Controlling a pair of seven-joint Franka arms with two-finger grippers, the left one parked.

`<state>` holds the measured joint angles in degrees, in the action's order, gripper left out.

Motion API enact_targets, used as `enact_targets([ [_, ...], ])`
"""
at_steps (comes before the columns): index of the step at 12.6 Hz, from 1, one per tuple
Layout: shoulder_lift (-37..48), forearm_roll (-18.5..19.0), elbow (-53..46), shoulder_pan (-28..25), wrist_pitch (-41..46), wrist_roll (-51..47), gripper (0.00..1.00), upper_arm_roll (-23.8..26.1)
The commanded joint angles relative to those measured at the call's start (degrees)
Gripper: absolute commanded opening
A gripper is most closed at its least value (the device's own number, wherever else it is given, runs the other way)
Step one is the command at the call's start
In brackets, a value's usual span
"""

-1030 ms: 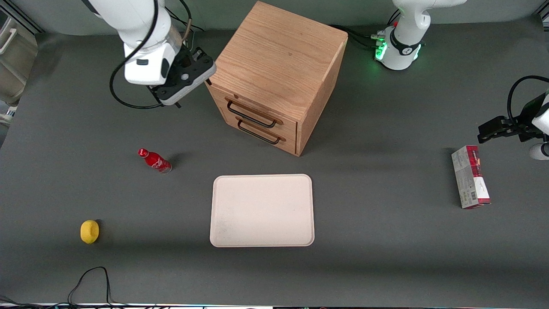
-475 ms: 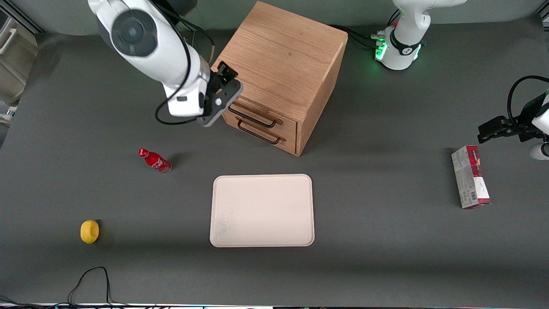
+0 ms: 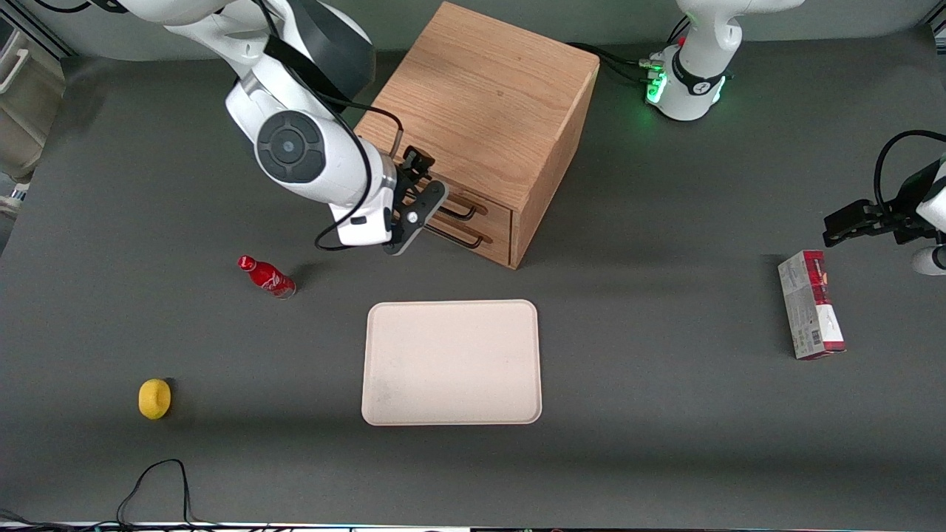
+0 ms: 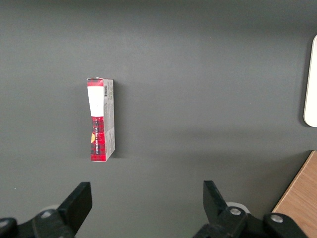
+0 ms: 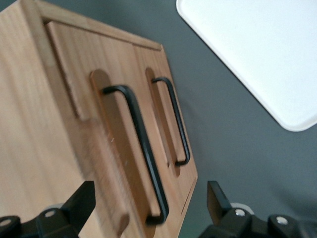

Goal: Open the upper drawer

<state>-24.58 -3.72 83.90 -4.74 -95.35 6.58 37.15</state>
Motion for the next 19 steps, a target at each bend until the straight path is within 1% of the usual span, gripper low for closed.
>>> enact_targets([
  [1, -0.29, 3.44, 2.84, -0.44, -4.48, 1.33, 1.0, 0.11],
  [3, -1.34, 6.17, 3.98, -0.8, -6.51, 2.37, 1.0, 0.11],
  [5, -1.52, 6.36, 4.69, -0.71, -7.31, 3.79, 1.0, 0.03],
  [7, -1.7, 7.76, 6.0, -0.71, -8.44, 3.79, 1.0, 0.11],
  [11, -1.78, 8.11, 8.46, -0.71, -12.3, 3.79, 1.0, 0.02],
  [13, -1.78, 8.03, 8.82, -0.71, -12.76, 3.79, 1.0, 0.11],
  [19, 0.15, 7.68, 8.21, -0.44, -8.46, 4.14, 1.0, 0.37],
])
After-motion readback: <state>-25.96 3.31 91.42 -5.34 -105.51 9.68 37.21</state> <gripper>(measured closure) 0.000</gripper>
